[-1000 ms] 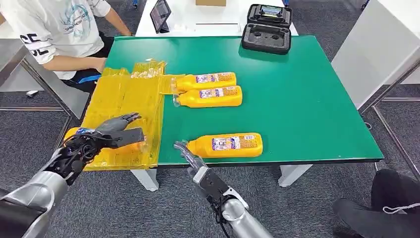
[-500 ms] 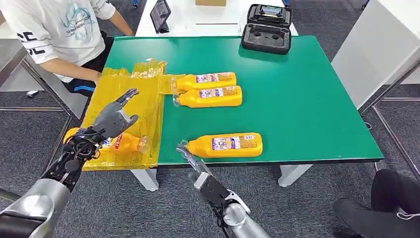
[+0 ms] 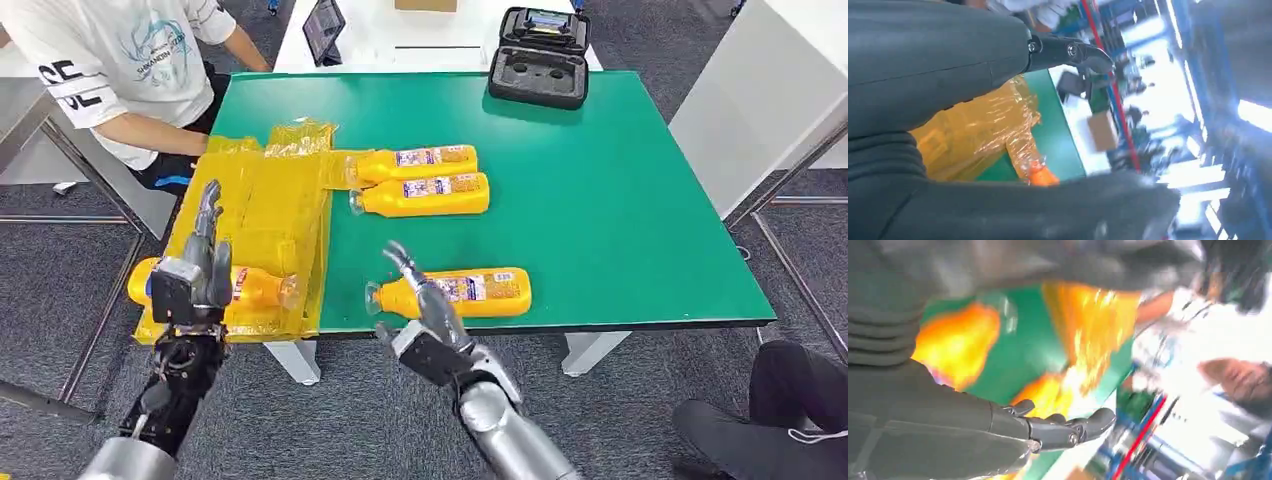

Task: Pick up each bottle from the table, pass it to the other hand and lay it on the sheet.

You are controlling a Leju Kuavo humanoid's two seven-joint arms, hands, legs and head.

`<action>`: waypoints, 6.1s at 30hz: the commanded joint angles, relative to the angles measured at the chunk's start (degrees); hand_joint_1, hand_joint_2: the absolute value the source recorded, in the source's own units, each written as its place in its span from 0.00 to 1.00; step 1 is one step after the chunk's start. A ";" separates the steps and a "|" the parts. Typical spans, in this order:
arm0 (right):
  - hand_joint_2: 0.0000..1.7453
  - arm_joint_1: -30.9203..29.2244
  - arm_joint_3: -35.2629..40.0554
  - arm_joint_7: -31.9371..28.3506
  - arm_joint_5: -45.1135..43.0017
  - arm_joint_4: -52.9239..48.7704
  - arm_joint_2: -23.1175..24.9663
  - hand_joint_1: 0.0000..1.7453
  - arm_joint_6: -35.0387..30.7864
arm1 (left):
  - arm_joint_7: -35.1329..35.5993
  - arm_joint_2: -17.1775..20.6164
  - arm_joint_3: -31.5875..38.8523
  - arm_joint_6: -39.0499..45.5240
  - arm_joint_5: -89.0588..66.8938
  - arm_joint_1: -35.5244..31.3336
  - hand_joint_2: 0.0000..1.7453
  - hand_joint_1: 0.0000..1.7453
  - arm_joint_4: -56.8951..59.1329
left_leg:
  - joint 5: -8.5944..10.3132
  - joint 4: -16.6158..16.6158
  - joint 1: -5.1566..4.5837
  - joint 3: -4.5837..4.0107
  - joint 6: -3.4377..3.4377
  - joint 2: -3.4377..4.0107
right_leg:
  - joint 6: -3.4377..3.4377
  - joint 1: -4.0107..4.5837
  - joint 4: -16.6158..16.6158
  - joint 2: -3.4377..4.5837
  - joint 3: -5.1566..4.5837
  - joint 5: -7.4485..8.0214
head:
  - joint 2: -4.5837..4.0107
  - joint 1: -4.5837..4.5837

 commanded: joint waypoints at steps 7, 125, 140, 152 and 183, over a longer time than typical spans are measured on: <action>1.00 -22.68 2.98 16.44 11.76 7.54 -10.70 0.00 7.55 | 0.17 -3.55 8.60 5.34 2.11 9.54 1.00 0.00 -10.14 | 0.04 0.02 0.01 0.11 0.01 0.25 | 0.01 0.02 0.02 0.22 0.06 0.12 | 0.00 -0.02; 1.00 -32.71 23.76 14.39 4.16 37.94 -13.72 0.00 28.39 | 1.02 -3.71 5.25 5.68 6.54 8.11 1.00 0.00 -1.23 | 0.06 0.00 0.05 0.15 0.00 -0.03 | 0.00 0.06 -0.04 -0.04 0.21 0.08 | 0.00 -0.02; 1.00 -30.70 23.43 15.67 4.07 39.35 -14.01 1.00 25.45 | 1.16 -3.94 4.34 4.77 7.02 7.14 1.00 0.00 1.33 | 0.09 -0.06 0.08 0.23 -0.01 -0.13 | 0.00 0.09 -0.12 -0.15 0.31 0.08 | 0.00 -0.02; 1.00 -31.08 22.56 15.04 3.98 38.72 -13.49 1.00 23.83 | 0.98 -4.00 4.81 5.53 7.63 7.77 1.00 0.00 0.94 | 0.08 -0.03 0.05 0.19 0.01 -0.08 | 0.01 0.06 -0.07 -0.10 0.23 0.07 | 0.00 -0.02; 1.00 -8.39 3.09 -11.03 -6.57 8.53 -3.14 1.00 4.26 | 7.59 -5.18 1.46 -15.63 21.26 17.35 1.00 0.00 -18.77 | 0.06 -0.02 0.08 0.01 0.04 -0.06 | 0.02 0.10 -0.04 -0.07 0.06 0.06 | 0.00 0.00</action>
